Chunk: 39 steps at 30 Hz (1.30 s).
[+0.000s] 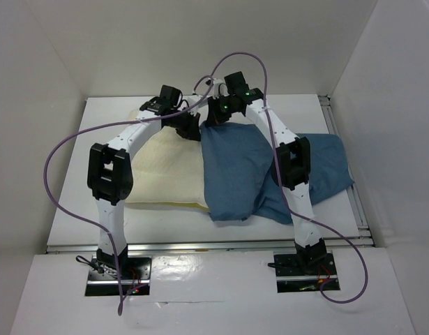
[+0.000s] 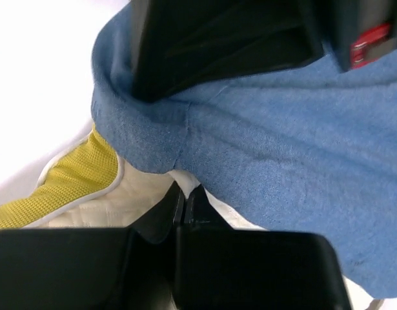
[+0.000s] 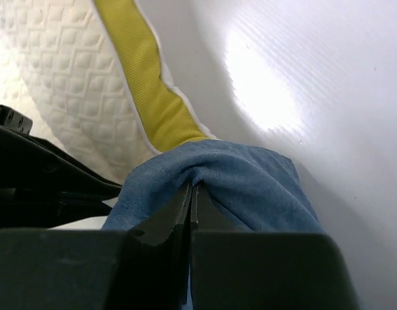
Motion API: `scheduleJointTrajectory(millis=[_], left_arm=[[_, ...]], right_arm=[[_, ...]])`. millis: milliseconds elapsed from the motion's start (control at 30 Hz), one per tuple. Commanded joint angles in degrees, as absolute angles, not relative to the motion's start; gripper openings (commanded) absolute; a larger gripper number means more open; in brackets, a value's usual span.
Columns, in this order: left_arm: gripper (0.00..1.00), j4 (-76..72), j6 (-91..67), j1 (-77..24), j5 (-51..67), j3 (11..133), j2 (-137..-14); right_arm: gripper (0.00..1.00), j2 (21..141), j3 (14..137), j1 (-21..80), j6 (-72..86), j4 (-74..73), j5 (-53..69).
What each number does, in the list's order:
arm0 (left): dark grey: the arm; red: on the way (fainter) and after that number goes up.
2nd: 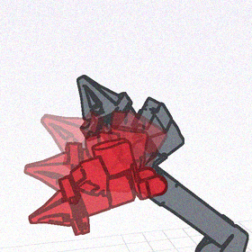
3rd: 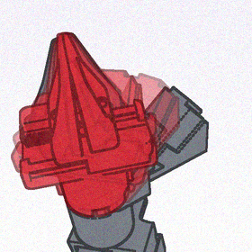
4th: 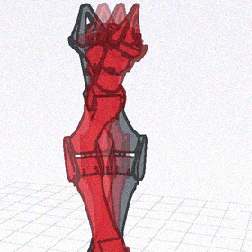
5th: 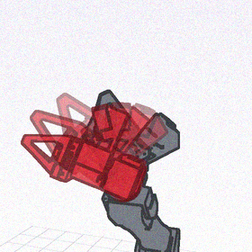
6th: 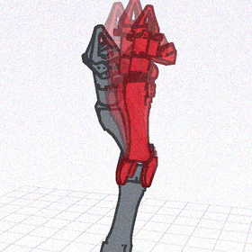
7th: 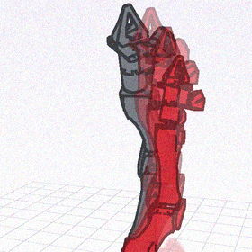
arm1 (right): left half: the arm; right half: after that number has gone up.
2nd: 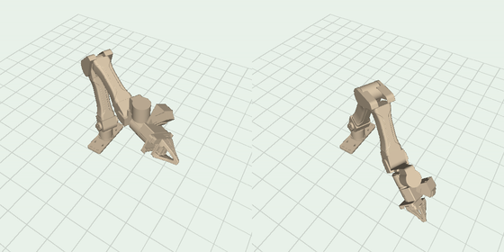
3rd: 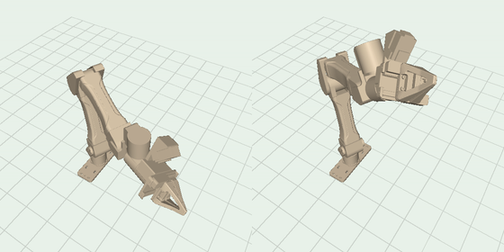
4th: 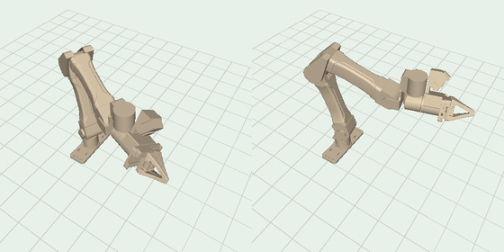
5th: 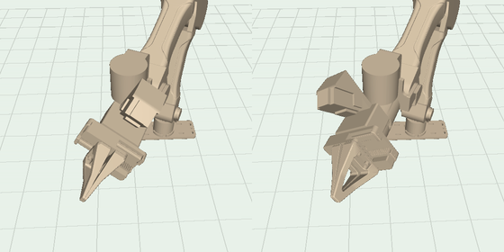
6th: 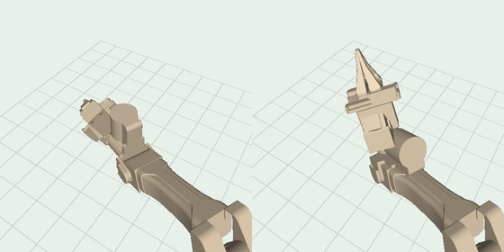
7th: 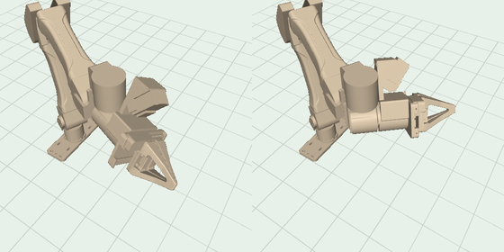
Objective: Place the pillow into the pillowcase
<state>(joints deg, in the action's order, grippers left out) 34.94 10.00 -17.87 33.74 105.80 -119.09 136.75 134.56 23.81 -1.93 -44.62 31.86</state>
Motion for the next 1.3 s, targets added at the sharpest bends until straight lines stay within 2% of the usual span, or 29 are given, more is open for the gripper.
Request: scheduleJointTrajectory(millis=[0, 33, 67, 100, 133, 200, 267, 300, 400, 633, 767, 867, 1000, 1100, 1267], left_arm=[[0.00, 27.4, 4.0, -17.7, 33.3, 103.2, -115.0], [0.11, 26.7, 3.4, -17.1, 31.7, 102.1, -115.0], [0.26, 26.2, 3.4, -16.4, 29.9, 101.0, -115.0], [0.58, 25.5, 1.3, -15.1, 28.7, 100.5, -115.0], [0.72, 24.3, 0.3, -14.5, 26.4, 99.9, -114.5], [1.00, 23.6, -2.0, -13.9, 23.0, 99.3, -114.5], [1.00, 24.2, -2.0, -12.5, 18.9, 100.5, -114.0], [1.00, 24.2, -2.7, -12.5, 17.6, 100.5, -113.5], [1.00, 24.2, -4.1, -11.9, 11.3, 99.8, -110.2], [1.00, 36.1, 7.2, -11.3, 17.1, 100.9, -101.5], [1.00, 38.2, 18.8, -14.0, 20.5, 90.3, -90.6], [1.00, 39.6, 30.3, -20.1, 14.5, 79.9, -83.5], [1.00, 33.6, 41.8, -26.0, 6.1, 57.6, -64.9], [1.00, 30.7, 46.7, -30.4, 3.6, 46.6, -56.5], [1.00, 27.7, 50.3, -33.8, 3.4, 37.7, -47.8]], right_arm=[[0.00, 135.9, 133.0, 23.7, -1.7, -38.8, 30.4], [0.01, 134.8, 132.0, 22.9, -1.0, -38.8, 29.7], [0.05, 134.3, 130.5, 22.1, -1.0, -38.8, 29.0], [0.11, 133.8, 130.0, 20.6, -0.4, -38.8, 27.5], [0.23, 132.3, 128.8, 20.0, -0.4, -38.8, 26.9], [0.37, 130.3, 127.2, 18.5, -0.4, -38.8, 26.4], [0.51, 126.6, 124.6, 16.4, -0.4, -38.1, 25.7], [0.52, 125.2, 123.8, 15.7, -1.0, -37.2, 25.7], [0.52, 119.8, 121.4, 14.1, -2.8, -37.8, 25.7], [0.52, 107.0, 114.6, 14.2, -14.0, -48.5, 40.1], [0.51, 101.0, 107.2, 19.1, -23.1, -52.1, 39.8], [0.51, 97.3, 100.2, 20.4, -24.3, -51.4, 37.4], [0.51, 95.3, 93.6, 20.4, -23.8, -48.1, 33.5], [0.50, 95.8, 92.9, 19.6, -22.4, -48.1, 32.5], [0.50, 97.1, 92.9, 18.1, -20.7, -49.2, 32.5]])
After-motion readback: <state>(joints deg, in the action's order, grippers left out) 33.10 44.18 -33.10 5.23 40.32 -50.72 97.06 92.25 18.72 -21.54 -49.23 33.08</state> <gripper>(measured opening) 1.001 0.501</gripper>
